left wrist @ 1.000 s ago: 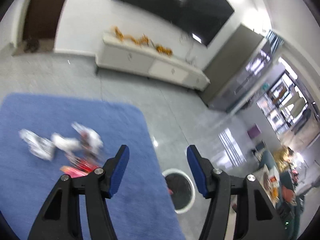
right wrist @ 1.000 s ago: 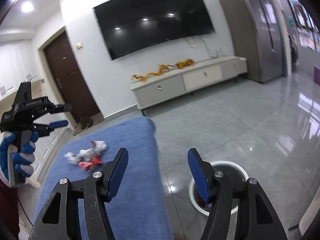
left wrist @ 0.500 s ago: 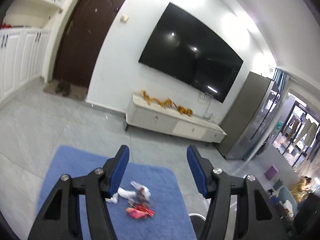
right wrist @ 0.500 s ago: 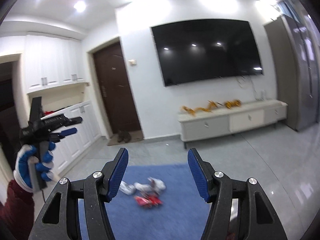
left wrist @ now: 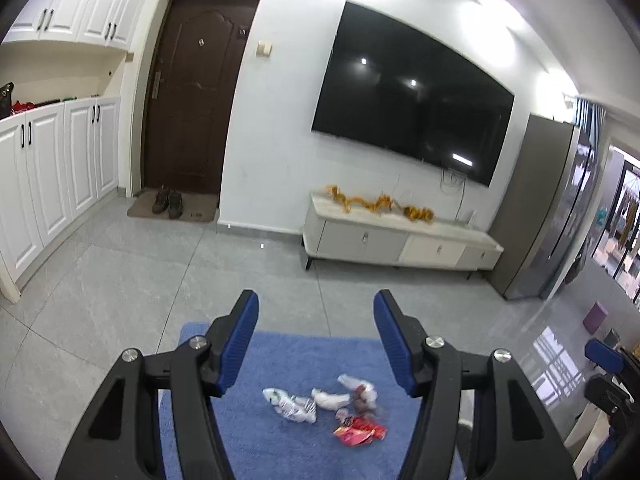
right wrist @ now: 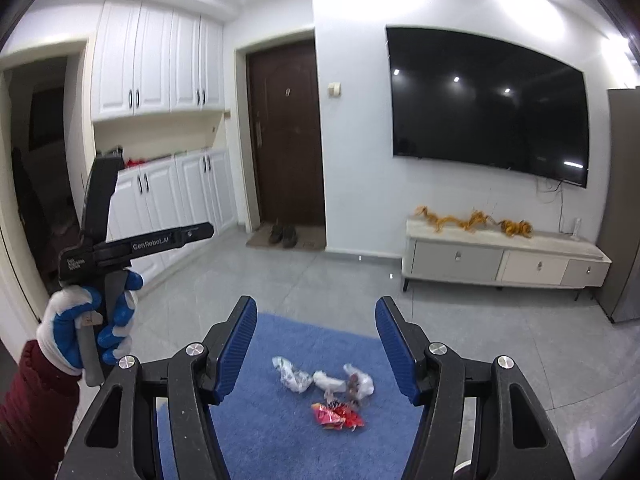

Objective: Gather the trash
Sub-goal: 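Move both grippers back over the remaining bags on the rug, then grasp the white printed bag with the left gripper while the right gripper grasps the clear plastic bag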

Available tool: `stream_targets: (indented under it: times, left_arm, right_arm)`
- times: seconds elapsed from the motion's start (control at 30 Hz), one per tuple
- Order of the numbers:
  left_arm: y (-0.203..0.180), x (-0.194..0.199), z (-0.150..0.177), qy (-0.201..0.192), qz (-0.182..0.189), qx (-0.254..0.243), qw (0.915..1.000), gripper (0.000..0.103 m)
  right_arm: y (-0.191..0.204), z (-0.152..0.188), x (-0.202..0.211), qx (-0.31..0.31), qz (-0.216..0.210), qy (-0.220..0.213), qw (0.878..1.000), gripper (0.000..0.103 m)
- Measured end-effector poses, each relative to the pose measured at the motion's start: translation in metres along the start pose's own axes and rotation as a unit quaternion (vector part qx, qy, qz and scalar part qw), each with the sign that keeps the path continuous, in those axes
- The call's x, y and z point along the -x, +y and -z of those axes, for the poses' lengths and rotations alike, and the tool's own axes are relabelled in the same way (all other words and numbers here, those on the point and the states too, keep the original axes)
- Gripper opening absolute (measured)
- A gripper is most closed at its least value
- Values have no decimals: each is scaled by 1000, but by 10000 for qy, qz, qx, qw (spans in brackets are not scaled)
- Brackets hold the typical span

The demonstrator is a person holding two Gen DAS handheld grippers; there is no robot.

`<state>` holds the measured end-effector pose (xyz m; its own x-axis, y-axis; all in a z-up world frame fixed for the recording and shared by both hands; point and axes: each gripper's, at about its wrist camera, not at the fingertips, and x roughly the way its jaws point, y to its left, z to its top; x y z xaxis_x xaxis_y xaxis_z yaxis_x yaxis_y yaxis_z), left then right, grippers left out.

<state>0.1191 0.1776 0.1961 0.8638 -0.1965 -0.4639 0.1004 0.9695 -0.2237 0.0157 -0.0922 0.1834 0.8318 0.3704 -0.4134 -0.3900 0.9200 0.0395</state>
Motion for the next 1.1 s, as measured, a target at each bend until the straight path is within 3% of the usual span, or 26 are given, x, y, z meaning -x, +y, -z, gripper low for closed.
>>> stream_targets:
  times: [0.17,0.33,0.7,0.9,1.1]
  left_arm:
    - [8,-54,35,338,86,-74,9994,58]
    - [31,-125,86,879,247,221,9956,58]
    - [66,-259,198,2055,229,822,9749,58]
    - [63,-291,224,2190,50,807,9724,58]
    - [60,-301,240,2134,63,910,9727,55]
  right_arm:
    - [-9,19,-50,-104,-62,630,9979,59]
    - [-30,46,-128,-161,127,1253,9919,58]
    - [-114,146,-273,-1107,173,2241,9681,49]
    - [-136,182,-316,-1474,78,2509,9567,47]
    - [-144,204,-330,-1672,-21,2628,9502,42]
